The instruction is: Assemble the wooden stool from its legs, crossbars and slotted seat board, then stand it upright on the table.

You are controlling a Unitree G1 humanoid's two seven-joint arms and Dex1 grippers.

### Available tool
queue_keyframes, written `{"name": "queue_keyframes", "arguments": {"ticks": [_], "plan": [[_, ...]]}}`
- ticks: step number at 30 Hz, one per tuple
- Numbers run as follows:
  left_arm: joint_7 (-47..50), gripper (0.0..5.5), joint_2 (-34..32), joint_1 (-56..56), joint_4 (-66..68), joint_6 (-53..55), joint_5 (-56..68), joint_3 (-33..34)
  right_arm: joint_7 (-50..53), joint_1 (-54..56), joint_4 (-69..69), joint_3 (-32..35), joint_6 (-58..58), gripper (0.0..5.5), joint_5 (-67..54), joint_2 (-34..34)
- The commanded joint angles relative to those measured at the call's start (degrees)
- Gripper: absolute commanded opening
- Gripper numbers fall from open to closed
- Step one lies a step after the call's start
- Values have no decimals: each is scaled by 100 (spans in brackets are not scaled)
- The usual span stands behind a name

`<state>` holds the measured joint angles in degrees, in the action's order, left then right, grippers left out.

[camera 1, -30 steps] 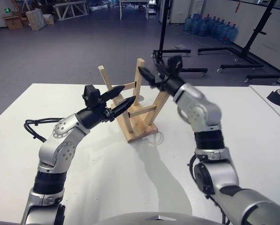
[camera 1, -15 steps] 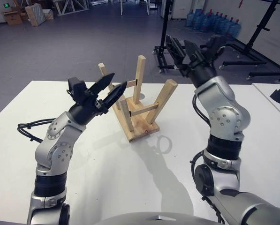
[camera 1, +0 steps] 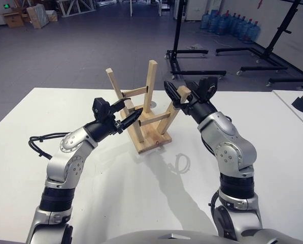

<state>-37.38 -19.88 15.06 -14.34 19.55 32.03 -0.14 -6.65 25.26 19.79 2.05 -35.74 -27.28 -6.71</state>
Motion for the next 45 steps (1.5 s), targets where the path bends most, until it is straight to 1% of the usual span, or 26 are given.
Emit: {"name": "queue_keyframes", "arguments": {"ticks": [1,6,9,11,13,15,22,25,27,34,36,38,41,43,45], "plan": [[-99,331,113,176,112,-68,-141,-207,-149,-58,-96,-203,152,470,281,-126],[-226,331,140,286,385,-178,-361,-375,-344,6,-194,-222,79,470,104,-29],[-287,331,122,335,558,-226,-574,-507,-547,19,-36,-54,-256,470,-493,113],[-308,331,131,373,667,-283,-727,-584,-788,43,67,-30,-538,470,-831,0],[-332,331,142,400,727,-316,-830,-638,-1104,-12,233,-103,-882,470,-1156,-205],[-365,331,153,418,744,-327,-883,-676,-1233,-55,317,-190,-1043,470,-1222,-349],[-529,331,186,438,727,-273,-933,-887,-1276,55,434,-458,-1367,470,-1322,-358],[-699,331,238,486,795,-221,-842,-947,-1590,12,488,-721,-1632,470,-1425,-569],[-820,331,257,520,840,-193,-818,-1001,-1641,-13,460,-778,-1750,470,-1460,-662],[-924,331,417,565,1002,-170,-817,-1118,-1532,114,406,-482,-2111,470,-1926,-475],[-911,331,405,556,986,-156,-798,-1066,-1497,147,349,-393,-2082,470,-1838,-503],[-929,331,371,507,809,-89,-700,-1030,-1443,165,177,-407,-1740,470,-1327,-727],[-1225,331,169,276,148,46,-341,-1055,-1612,205,-75,-458,-1233,470,-719,-1203],[-1376,331,15,130,-328,226,-6,-944,-1710,284,-372,-529,-767,470,-169,-1566],[-1393,331,-75,84,-549,353,183,-811,-1754,358,-620,-648,-296,470,344,-1790]]}}
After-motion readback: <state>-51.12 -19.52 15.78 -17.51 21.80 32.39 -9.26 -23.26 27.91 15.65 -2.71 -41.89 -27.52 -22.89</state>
